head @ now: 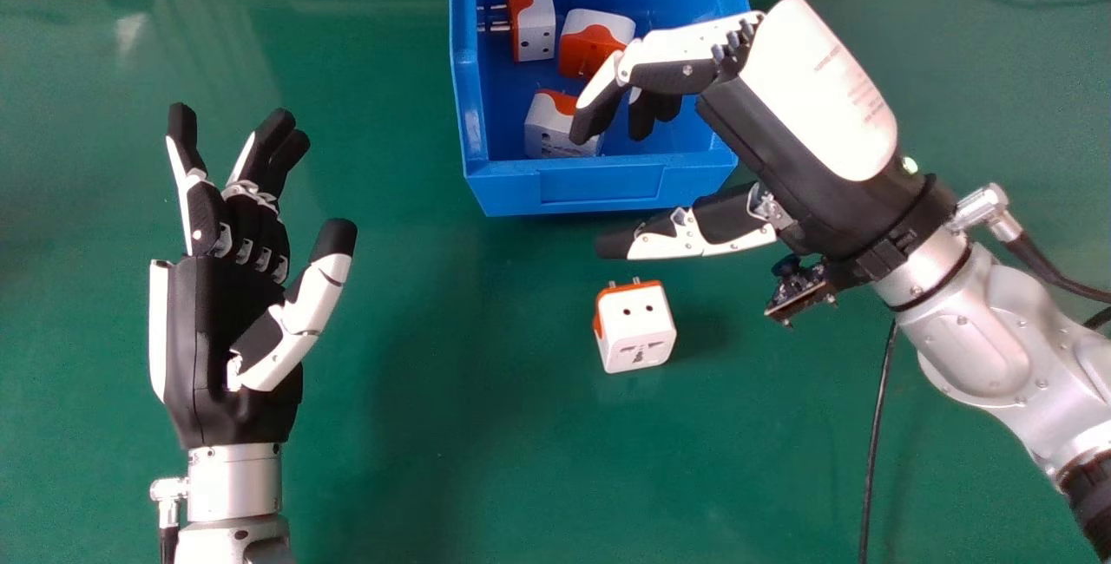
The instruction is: Pick all objects and put in blue box
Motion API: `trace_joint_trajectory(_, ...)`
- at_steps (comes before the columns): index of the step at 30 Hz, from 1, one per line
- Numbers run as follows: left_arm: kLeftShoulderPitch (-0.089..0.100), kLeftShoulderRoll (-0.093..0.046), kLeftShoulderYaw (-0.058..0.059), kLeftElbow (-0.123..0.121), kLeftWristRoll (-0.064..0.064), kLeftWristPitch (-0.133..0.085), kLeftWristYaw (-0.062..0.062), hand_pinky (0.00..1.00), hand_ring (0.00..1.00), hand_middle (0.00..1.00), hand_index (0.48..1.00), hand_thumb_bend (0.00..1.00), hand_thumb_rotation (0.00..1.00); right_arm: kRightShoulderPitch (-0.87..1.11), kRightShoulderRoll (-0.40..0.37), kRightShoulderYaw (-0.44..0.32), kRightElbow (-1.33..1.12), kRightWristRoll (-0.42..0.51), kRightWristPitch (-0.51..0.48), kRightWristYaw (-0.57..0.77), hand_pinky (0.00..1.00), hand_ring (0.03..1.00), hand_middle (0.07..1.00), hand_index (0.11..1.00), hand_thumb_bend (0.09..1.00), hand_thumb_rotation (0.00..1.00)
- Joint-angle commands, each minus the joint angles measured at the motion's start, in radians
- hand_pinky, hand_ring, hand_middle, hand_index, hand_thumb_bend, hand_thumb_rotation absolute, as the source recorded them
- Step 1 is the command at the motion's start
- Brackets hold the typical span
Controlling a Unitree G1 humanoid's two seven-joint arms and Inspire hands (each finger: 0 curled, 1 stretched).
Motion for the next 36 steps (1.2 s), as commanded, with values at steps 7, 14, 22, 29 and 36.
trace_joint_trajectory(7, -0.003, 0.004, 0.000, -0.007, 0.006, -0.015, 0.007, 1.00, 0.89, 0.89, 0.490, 0.48, 0.10, 0.044, -0.033, 0.005, 0.053, 0.195, -0.010, 0.257, 0.35, 0.421, 0.539, 0.504, 0.516, 0.03)
trace_joint_trajectory(14, -0.008, 0.012, 0.000, 0.006, 0.017, -0.020, 0.015, 1.00, 0.89, 0.89, 0.490, 0.48, 0.10, 0.077, -0.009, -0.005, 0.107, 0.216, -0.022, 0.305, 0.44, 0.524, 0.615, 0.608, 0.729, 0.10)
trace_joint_trajectory(22, -0.002, 0.024, -0.006, 0.001, 0.038, -0.021, 0.047, 1.00, 0.86, 0.87, 0.491, 0.49, 0.10, 0.087, 0.008, -0.003, 0.153, 0.208, -0.022, 0.320, 0.52, 0.624, 0.702, 0.718, 0.890, 0.21)
trace_joint_trajectory(29, -0.004, 0.026, -0.008, 0.008, 0.059, -0.023, 0.068, 1.00, 0.85, 0.86, 0.491, 0.49, 0.10, 0.087, 0.005, 0.000, 0.144, 0.190, 0.006, 0.344, 0.59, 0.701, 0.767, 0.789, 0.965, 0.27)
trace_joint_trajectory(36, -0.007, 0.027, -0.007, 0.016, 0.061, -0.030, 0.071, 1.00, 0.86, 0.86, 0.491, 0.49, 0.10, 0.081, 0.007, 0.009, 0.136, 0.148, 0.025, 0.344, 0.65, 0.752, 0.804, 0.825, 0.990, 0.29)
